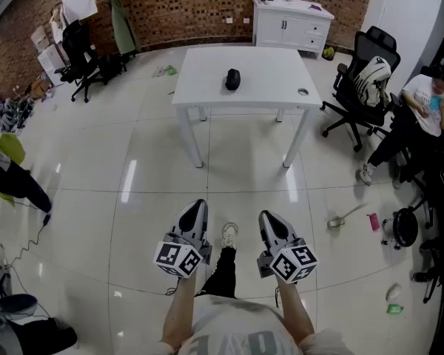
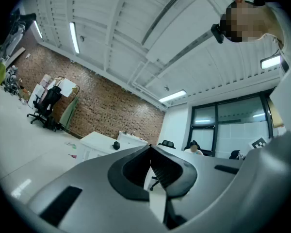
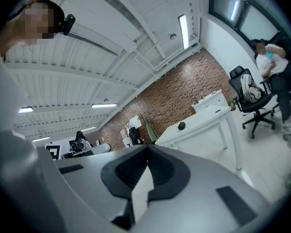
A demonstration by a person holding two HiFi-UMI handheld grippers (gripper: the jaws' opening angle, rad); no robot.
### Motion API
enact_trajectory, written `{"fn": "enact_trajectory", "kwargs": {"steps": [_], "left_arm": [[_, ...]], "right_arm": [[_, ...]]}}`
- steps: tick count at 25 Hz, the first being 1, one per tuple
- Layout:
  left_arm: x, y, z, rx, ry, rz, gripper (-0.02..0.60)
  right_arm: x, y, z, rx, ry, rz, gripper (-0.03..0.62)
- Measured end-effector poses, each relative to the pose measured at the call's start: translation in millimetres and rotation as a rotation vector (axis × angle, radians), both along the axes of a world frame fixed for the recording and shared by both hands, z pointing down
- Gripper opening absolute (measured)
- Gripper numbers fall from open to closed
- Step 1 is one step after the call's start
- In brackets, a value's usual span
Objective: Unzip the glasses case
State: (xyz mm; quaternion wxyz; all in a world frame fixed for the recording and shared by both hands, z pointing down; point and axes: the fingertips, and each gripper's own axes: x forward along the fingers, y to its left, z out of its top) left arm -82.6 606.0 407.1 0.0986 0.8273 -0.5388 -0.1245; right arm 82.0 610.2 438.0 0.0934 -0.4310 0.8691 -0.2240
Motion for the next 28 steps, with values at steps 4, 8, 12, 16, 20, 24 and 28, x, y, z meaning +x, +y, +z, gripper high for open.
{"fn": "enact_trajectory", "kwargs": {"steps": [4, 8, 12, 16, 20, 24, 28], "left_arm": [[-24.5, -132.7, 14.3, -0.026, 0.002, -0.009, 0.003], [-49.1, -270.5, 4.7, -0.055, -0.027, 0.030, 0.003], [-55.8, -386.5, 0.7, -0.078, -0.042, 0.058, 0.003], [-52.1, -486.3, 25.4, -0.163, -0.102, 0.087, 0.003], [-53.8, -595.8, 32.2, -0.174, -0.116, 0.109, 0.003], [-27.9, -692.9, 28.3, -0.165, -0.218, 0.287, 0.003], [1.9, -776.0, 43.9, -0.228, -0.297, 0.416, 0.003]], "right_arm": [[-27.1, -127.6, 11.7, -0.017, 0.020, -0.011, 0.000], [-57.2, -254.7, 4.0, -0.046, 0.041, 0.000, 0.000], [-74.4, -363.3, 4.3, -0.069, 0.069, -0.007, 0.000], [-92.6, -451.9, 31.7, -0.135, 0.115, -0.088, 0.002], [-106.3, -546.7, 67.0, -0.209, 0.147, -0.143, 0.001], [-131.0, -603.2, 108.1, -0.354, 0.196, -0.249, 0.002], [-151.6, -633.1, 141.9, -0.467, 0.244, -0.335, 0.000]]}}
